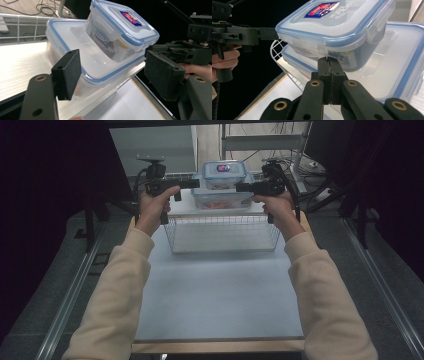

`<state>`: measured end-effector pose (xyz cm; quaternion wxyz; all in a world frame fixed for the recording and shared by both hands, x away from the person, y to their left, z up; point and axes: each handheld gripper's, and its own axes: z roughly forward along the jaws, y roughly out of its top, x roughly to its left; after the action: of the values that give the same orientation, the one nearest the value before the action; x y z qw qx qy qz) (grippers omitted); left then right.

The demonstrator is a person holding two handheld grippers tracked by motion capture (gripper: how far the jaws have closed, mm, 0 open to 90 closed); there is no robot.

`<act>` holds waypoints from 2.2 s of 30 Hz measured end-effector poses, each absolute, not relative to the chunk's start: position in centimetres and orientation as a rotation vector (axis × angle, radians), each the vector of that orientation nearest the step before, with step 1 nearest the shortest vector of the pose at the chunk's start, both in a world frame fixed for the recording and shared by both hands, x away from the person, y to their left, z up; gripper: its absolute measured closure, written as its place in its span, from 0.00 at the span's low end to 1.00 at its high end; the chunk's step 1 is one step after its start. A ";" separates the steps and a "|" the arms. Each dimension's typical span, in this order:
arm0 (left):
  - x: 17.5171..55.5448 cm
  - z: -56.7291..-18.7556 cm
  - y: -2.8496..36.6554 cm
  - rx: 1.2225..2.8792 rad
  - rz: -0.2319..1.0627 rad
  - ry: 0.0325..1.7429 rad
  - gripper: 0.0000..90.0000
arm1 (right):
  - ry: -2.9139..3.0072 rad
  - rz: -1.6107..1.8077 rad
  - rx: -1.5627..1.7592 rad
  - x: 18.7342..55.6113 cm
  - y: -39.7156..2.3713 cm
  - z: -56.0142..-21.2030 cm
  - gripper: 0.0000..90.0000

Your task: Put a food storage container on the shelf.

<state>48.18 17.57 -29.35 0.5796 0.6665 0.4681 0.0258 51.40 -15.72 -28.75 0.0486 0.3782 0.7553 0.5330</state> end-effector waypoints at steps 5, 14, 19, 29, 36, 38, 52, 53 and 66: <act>48.1 -29.5 17.6 1.560 0.054 1.096 0.32 | 2.305 1.628 1.150 51.3 -15.7 -28.7 0.99; 47.1 -29.8 17.3 1.562 0.048 1.075 0.32 | 2.295 1.650 1.150 50.5 -16.6 -28.7 0.99; 46.6 -30.2 17.4 1.566 0.060 1.065 0.32 | 2.295 1.663 1.146 49.8 -17.2 -29.2 0.99; 44.5 -32.0 18.2 1.541 0.077 1.045 0.33 | 2.295 1.740 1.119 48.0 -19.0 -30.7 0.99; 41.9 -32.9 18.8 1.532 0.059 0.995 0.32 | 2.296 1.780 1.102 46.3 -21.0 -32.0 0.99; 41.0 -33.2 18.8 1.535 0.065 0.983 0.32 | 2.298 1.790 1.094 45.7 -21.5 -32.6 0.99; 36.1 -39.4 18.2 1.601 0.110 0.973 0.32 | 2.342 1.766 1.092 41.2 -24.8 -37.9 0.94; 35.8 -39.9 18.2 1.599 0.101 0.976 0.32 | 2.348 1.763 1.095 40.9 -25.0 -38.4 0.93; 32.6 -46.5 18.6 1.641 0.043 1.038 0.32 | 2.402 1.666 1.193 37.4 -26.8 -45.5 0.48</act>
<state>32.63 18.56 -46.45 0.5643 0.6975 0.4412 0.0182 37.42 -26.81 -45.50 -0.0077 0.3779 0.7607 0.5277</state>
